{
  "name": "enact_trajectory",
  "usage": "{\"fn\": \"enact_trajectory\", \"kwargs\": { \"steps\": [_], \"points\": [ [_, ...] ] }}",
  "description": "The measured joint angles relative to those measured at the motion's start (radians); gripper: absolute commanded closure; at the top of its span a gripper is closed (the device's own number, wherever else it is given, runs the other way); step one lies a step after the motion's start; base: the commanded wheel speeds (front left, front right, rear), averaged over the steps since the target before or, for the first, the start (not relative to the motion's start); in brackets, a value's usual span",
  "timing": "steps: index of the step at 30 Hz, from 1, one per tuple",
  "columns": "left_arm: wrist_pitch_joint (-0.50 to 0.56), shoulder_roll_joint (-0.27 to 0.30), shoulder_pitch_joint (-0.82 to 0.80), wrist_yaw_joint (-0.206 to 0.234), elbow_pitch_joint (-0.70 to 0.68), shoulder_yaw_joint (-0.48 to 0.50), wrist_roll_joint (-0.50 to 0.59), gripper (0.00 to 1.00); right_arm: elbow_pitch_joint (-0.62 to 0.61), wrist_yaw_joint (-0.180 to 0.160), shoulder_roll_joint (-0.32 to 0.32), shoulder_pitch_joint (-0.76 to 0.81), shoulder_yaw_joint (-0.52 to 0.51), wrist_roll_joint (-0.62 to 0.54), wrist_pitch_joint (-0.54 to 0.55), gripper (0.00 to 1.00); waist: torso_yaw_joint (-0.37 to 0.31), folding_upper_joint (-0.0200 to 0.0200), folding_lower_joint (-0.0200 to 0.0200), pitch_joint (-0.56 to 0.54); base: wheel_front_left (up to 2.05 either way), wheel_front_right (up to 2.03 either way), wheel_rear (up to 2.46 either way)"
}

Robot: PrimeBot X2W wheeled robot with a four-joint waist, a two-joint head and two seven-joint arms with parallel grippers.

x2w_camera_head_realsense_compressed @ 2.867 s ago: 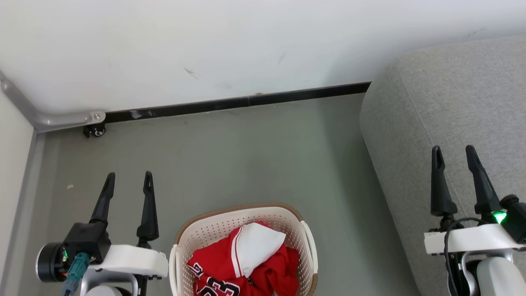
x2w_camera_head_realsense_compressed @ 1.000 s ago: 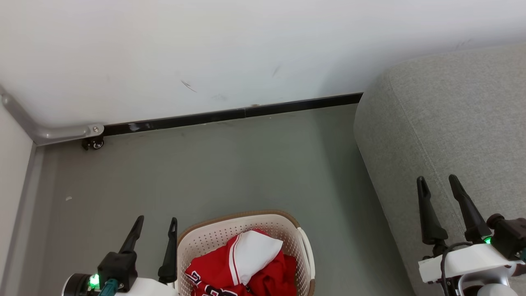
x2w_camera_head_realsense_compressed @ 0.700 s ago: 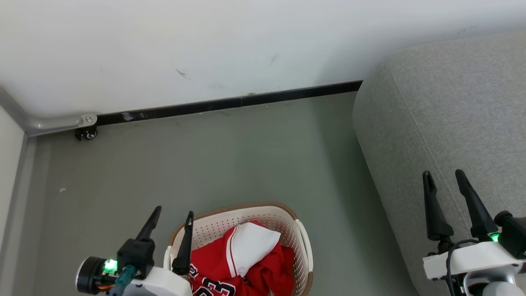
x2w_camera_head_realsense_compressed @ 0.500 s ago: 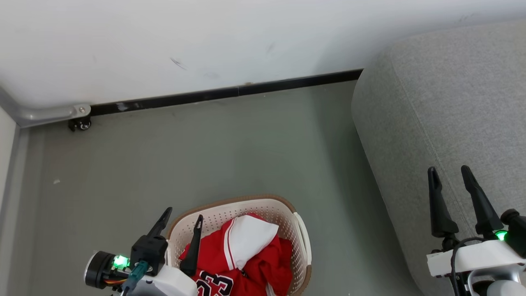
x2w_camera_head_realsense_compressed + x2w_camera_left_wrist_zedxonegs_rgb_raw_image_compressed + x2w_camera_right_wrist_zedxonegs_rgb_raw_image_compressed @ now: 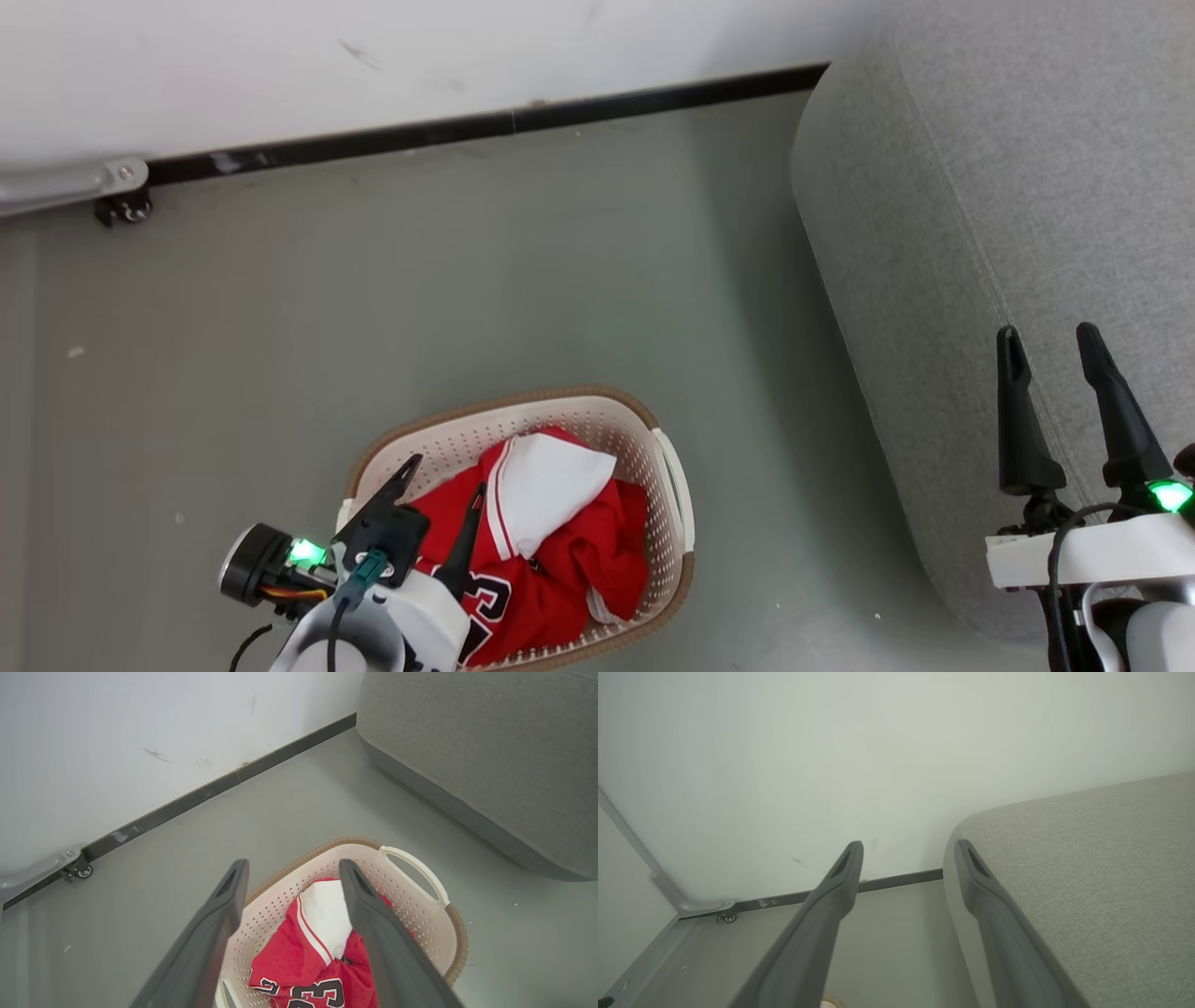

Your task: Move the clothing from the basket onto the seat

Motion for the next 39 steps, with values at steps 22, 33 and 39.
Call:
{"fn": "enact_trajectory", "kwargs": {
  "steps": [22,33,39],
  "points": [
    [0.021,0.013,-0.186,-0.018,0.165,-0.051,0.076,0.00,-0.046,0.000,0.000,-0.127,-0.011,0.052,-0.021,0.00,-0.055,0.0000,0.0000,0.238,0.00,0.00,0.00],
    [0.015,0.019,-0.268,-0.012,0.228,-0.054,0.095,0.00,-0.048,0.000,0.000,-0.192,-0.010,0.055,-0.048,0.00,-0.077,-0.0001,0.0000,0.342,0.00,0.00,0.00],
    [0.010,0.016,-0.314,-0.007,0.265,-0.063,0.111,0.00,-0.045,0.000,0.000,-0.231,-0.002,0.062,-0.064,0.00,-0.089,0.0000,0.0000,0.398,0.00,0.00,0.00]
  ]
}}
